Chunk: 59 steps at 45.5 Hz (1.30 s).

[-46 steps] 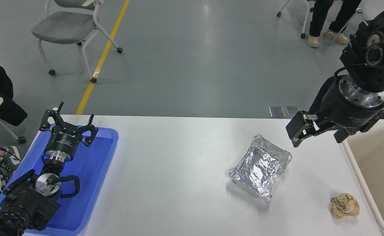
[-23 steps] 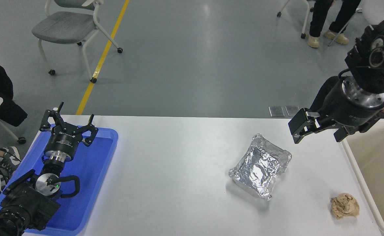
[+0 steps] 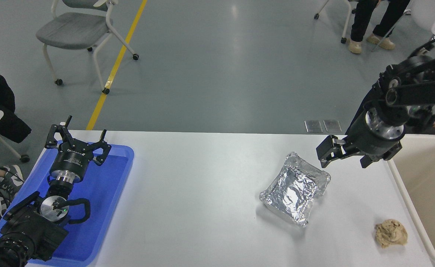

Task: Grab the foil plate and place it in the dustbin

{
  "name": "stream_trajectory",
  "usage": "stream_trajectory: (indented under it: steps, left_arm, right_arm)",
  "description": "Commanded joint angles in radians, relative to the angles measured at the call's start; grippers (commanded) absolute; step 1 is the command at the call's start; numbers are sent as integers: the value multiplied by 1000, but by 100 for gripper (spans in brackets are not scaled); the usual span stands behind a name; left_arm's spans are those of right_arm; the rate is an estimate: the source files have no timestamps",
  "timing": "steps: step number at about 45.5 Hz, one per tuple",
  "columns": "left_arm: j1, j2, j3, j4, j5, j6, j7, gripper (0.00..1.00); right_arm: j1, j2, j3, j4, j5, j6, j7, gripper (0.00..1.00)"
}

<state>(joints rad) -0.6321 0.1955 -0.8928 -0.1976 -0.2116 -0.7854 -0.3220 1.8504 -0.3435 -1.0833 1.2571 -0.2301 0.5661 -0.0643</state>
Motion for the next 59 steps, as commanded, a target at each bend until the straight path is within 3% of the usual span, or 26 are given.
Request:
stream_trajectory:
  steps: [1, 9, 25, 35, 50, 54, 59]
  left_arm:
    - [-1, -2, 0, 0, 0, 0, 0, 100]
    - [-1, -2, 0, 0, 1, 0, 0, 100]
    - [-1, -2, 0, 0, 1, 0, 0, 100]
    - [-1, -2, 0, 0, 0, 0, 0, 100]
    - [-1, -2, 0, 0, 0, 0, 0, 100]
    - [-1, -2, 0, 0, 0, 0, 0, 100]
    - [-1, -2, 0, 0, 0, 0, 0, 100]
  right_arm:
    - [-230, 11, 94, -182, -46, -32, -8, 100]
    - [-344, 43, 137, -272, -38, -86, -54, 100]
    - [-496, 109, 214, -403, -41, -100, -58, 100]
    - [-597, 127, 240, -484, -48, -141, -92, 100]
    - [-680, 164, 325, -539, -49, -215, -104, 100]
    - [-698, 164, 362, -558, -46, -224, -120, 95]
    - [-712, 166, 369, -579, -48, -229, -120, 76]
